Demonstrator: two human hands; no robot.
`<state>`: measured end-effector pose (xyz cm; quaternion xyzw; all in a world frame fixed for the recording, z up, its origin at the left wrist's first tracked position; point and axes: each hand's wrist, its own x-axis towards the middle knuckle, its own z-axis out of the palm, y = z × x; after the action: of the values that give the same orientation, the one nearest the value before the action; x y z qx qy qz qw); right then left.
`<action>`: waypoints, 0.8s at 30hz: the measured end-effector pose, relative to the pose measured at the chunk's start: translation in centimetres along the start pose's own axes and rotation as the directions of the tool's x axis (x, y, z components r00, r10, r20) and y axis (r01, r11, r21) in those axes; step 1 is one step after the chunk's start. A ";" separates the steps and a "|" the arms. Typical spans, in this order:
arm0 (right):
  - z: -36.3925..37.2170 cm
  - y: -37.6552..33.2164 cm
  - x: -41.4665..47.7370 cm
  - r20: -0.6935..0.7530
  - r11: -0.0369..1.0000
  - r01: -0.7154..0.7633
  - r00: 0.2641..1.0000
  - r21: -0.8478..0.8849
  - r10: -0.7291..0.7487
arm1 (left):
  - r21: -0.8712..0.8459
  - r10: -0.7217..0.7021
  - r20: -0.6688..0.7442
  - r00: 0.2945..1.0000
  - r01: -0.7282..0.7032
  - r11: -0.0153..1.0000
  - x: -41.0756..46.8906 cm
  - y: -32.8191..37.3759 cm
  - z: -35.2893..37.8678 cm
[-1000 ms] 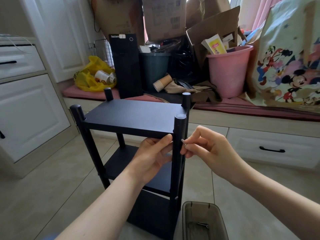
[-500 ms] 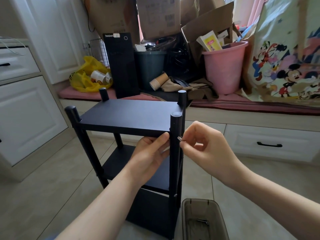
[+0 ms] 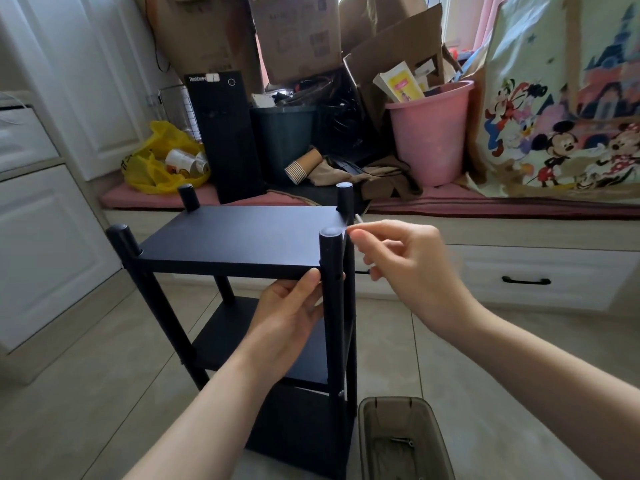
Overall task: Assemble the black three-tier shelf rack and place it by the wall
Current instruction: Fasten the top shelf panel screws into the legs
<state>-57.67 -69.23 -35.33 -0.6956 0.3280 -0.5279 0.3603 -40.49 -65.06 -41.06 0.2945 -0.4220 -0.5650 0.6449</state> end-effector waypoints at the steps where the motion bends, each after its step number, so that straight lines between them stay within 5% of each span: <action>1: 0.4 -0.2 0.1 0.022 1.000 -0.005 1.000 -0.017 0.006 | -0.001 0.011 -0.012 1.000 -0.011 1.000 0.0 -0.2 0.1; 10: 2.3 -1.1 1.1 0.079 0.968 0.122 0.991 -0.219 -0.107 | -0.008 0.115 -0.316 0.942 -0.124 0.992 -0.3 -2.6 2.5; 24: 2.6 -0.3 1.1 0.070 0.972 0.141 0.989 -0.186 -0.130 | 0.041 0.160 -0.373 0.914 -0.156 0.987 0.4 -2.8 3.3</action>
<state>-54.90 -69.62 -35.02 -0.7626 0.3183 -0.4973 0.2642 -44.79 -65.63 -41.82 0.3654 -0.3165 -0.4424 0.7554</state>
